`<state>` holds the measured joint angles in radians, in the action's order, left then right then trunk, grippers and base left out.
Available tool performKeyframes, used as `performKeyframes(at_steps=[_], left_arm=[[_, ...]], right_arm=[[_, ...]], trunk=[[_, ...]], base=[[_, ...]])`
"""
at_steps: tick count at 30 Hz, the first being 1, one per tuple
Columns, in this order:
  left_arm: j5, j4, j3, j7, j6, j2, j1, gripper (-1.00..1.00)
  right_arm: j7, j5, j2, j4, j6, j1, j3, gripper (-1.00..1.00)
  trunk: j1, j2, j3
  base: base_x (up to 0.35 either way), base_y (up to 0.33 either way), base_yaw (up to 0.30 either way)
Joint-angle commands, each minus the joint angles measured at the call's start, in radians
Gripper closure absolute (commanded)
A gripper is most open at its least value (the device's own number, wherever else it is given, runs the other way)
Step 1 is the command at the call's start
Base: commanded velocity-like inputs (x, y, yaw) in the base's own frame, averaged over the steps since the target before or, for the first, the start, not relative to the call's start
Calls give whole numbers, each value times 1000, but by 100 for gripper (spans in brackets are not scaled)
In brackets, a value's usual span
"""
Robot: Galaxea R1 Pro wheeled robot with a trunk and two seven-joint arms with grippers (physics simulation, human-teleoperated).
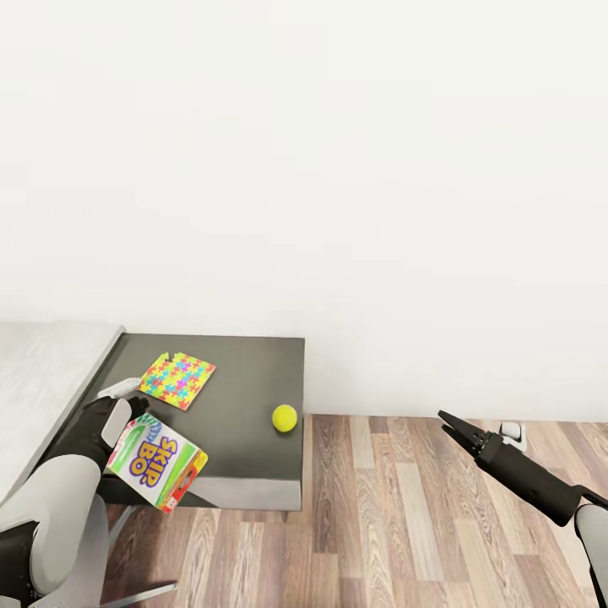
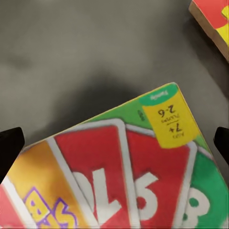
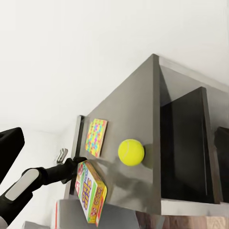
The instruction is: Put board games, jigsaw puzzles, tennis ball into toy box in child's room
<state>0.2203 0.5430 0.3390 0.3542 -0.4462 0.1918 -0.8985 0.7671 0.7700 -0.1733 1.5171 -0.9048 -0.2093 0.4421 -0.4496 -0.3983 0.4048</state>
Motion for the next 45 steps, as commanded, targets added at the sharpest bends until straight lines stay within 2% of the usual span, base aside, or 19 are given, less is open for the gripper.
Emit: performKeyframes(at_steps=[1,14,26,45], left_arm=[[11,2,0,6,-3,0,0,-100],[11,2,0,8,-5,0,0,-100],[11,2,0,8,-5,-2,0,-100],[11,2,0,8,-5,-1,0,-100]], right_arm=[[3,-1,0,0,-5,-1,1,-100],[3,-1,0,0,-5,-1,1,-100],[3,-1,0,0,-5,-1,0,-100],[3,0,0,0,-5,-1,0,-100]], trunk=[[0,-2,2],[0,-2,2],[0,-2,2],[0,-2,2]], base=[[-60,-75,0],[-8,-19,0],[0,-129,0],[0,-4,0]])
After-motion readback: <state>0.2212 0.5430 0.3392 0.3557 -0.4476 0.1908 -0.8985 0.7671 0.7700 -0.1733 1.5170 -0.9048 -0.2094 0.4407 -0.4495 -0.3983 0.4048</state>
